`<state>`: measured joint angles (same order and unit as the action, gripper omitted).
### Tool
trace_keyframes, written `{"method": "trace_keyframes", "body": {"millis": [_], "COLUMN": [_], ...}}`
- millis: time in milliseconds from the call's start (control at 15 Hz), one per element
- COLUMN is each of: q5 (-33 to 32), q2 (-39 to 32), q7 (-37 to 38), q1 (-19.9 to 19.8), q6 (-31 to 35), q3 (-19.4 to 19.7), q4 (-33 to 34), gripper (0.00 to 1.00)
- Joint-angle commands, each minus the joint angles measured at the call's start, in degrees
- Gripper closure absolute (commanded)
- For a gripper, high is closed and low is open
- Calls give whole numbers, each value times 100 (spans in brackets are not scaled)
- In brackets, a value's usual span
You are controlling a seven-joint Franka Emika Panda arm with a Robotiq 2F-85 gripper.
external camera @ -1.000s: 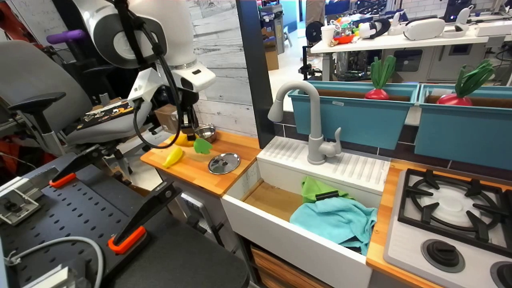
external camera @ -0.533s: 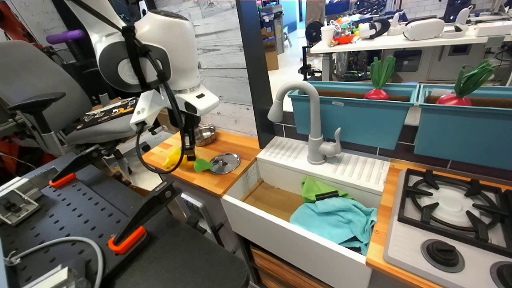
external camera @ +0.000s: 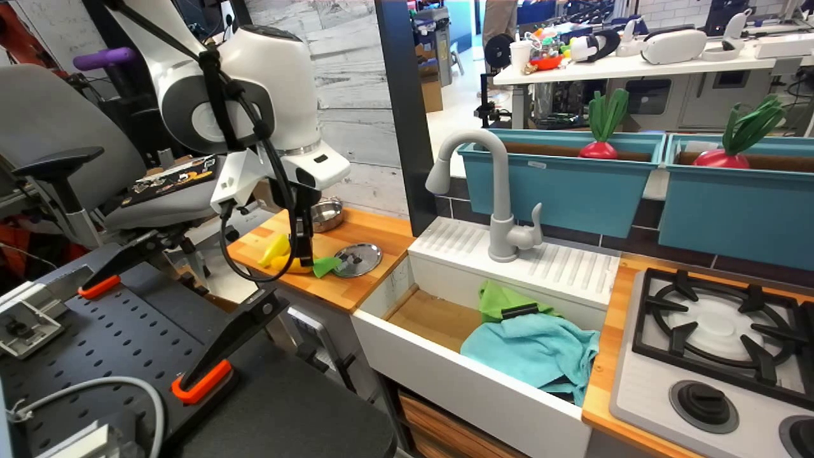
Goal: Pick up the carrot plush toy and put it on the counter
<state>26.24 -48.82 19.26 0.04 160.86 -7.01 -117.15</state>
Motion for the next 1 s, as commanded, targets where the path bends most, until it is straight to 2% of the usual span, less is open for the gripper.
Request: {"method": "trace_keyframes", "body": {"millis": [0, 133, 200, 467, 733, 800, 933], "q5": [3, 31, 51, 175, 251, 112, 147], "q2": [-4, 66, 123, 853, 2018, 1292, 1775], "q7": [-31, -73, -105, -369, -838, -567, -654], "q1": [-27, -79, -116, -357, -545, -325, -338], "q6": [89, 81, 73, 30, 152, -32, -31], "q3": [-26, -81, -123, -462, -850, -579, -647], "q4": [57, 35, 4, -640, -1641, -925, -1312], "gripper": [16, 1, 0, 0, 0, 0, 0]}}
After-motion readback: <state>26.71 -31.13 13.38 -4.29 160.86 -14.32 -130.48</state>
